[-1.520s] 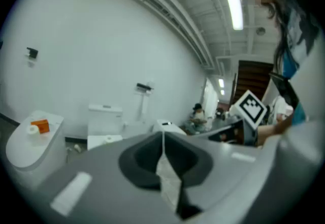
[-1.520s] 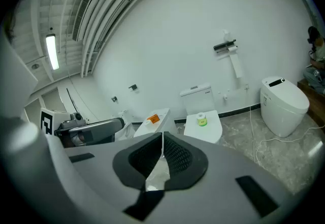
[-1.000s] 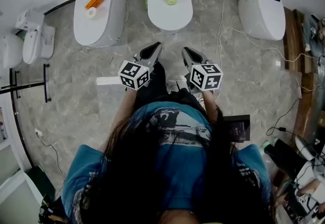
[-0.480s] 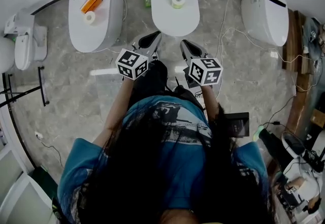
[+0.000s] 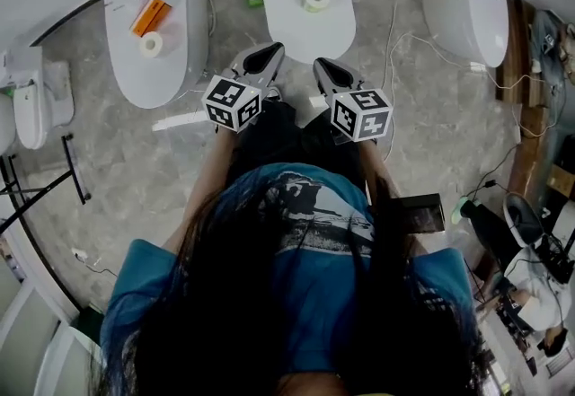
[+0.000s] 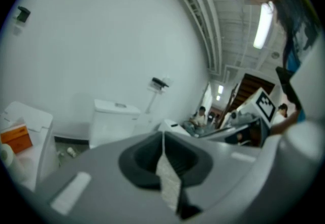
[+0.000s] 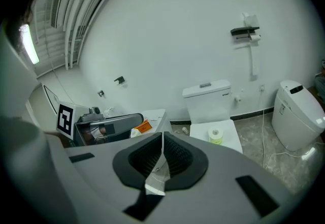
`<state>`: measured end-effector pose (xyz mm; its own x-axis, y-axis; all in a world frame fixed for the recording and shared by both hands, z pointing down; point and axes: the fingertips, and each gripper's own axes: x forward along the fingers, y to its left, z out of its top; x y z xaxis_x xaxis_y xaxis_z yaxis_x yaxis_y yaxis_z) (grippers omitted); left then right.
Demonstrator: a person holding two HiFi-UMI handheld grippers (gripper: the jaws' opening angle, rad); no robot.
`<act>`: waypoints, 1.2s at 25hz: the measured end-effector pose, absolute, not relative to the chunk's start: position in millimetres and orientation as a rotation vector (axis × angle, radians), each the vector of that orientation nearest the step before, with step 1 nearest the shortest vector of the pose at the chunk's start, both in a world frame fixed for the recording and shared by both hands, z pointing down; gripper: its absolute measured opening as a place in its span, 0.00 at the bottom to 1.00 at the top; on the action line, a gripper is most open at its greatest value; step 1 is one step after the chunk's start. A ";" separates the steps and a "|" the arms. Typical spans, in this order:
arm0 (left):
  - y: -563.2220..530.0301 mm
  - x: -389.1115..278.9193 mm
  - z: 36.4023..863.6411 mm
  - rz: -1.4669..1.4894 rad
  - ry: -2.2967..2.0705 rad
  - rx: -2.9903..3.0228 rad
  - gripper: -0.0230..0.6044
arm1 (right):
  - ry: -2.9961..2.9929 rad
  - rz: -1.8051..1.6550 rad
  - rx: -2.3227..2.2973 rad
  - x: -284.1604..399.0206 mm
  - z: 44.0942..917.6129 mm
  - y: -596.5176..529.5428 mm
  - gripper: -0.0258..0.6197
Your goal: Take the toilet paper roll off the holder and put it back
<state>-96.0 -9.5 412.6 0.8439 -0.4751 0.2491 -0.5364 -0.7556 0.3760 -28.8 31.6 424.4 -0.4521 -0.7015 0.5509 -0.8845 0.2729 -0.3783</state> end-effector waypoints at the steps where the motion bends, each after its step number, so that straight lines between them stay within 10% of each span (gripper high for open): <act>1: -13.7 -96.7 417.9 0.193 -0.740 2.570 0.04 | -2.263 0.951 1.448 -30.9 427.5 28.0 0.08; 23: -97.9 -81.2 499.3 0.274 -0.785 2.475 0.04 | -2.110 0.892 1.273 5.4 551.8 -80.3 0.08; 26: -113.6 -74.7 521.1 0.294 -0.808 2.452 0.04 | -2.106 0.915 1.174 8.1 587.9 -95.8 0.35; 30: -134.3 -61.8 554.9 0.317 -0.836 2.413 0.04 | -2.075 0.895 1.071 15.4 637.1 -116.8 0.41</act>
